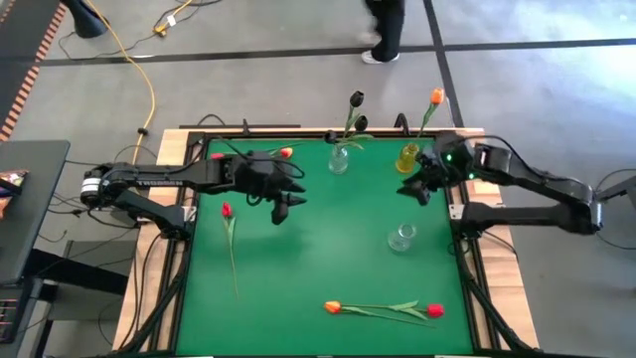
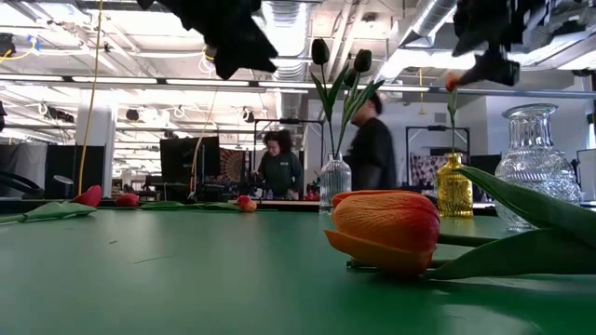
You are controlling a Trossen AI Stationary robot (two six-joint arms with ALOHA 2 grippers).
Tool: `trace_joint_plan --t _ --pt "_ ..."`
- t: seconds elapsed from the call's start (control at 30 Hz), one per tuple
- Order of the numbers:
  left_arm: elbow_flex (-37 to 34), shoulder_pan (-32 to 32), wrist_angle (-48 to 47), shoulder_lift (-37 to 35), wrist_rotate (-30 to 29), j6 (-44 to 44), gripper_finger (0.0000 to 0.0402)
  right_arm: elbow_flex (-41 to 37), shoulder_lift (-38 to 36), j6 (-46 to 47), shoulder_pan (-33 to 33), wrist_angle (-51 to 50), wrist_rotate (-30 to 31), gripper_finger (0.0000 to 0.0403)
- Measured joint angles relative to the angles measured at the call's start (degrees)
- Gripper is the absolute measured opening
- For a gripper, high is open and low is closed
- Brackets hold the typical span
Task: Sort flowers into vase by color
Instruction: Put the bottom orange flower into the yellow vase
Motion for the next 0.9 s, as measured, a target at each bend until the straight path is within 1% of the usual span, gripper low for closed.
trace_joint_plan --t 0.13,0.23,0.37,0.5,0.63,0.8,0.9 --pt "0.0 0.0 -3.96 0.0 -1.32 2.37 0.0139 0.02 0.8 5.69 11.47 5.79 2.12 0.027" --pt "0.0 0.02 -5.15 0.0 -2.66 3.7 0.0139 0.02 2.82 6.69 20.45 13.54 7.37 0.027" --pt "0.0 0.02 -4.93 0.0 -3.19 5.12 0.0139 0.04 7.8 6.66 30.35 25.53 12.86 0.027" --pt "0.0 0.02 -4.95 0.0 -3.24 5.87 0.0139 0.13 14.63 9.61 38.29 34.15 13.86 0.027" --pt "0.0 0.04 -4.97 0.0 -3.12 5.87 0.0139 3.79 22.97 14.9 44.74 31.79 14.7 0.027" --pt "0.0 0.03 -4.96 0.0 -2.45 6.96 0.0139 11.83 33.36 20.06 49.84 23.47 14.7 0.027" --pt "0.0 0.02 -4.95 0.0 -2.45 8.15 0.0139 16.34 38.7 24.52 52.15 17.23 12.69 0.027"
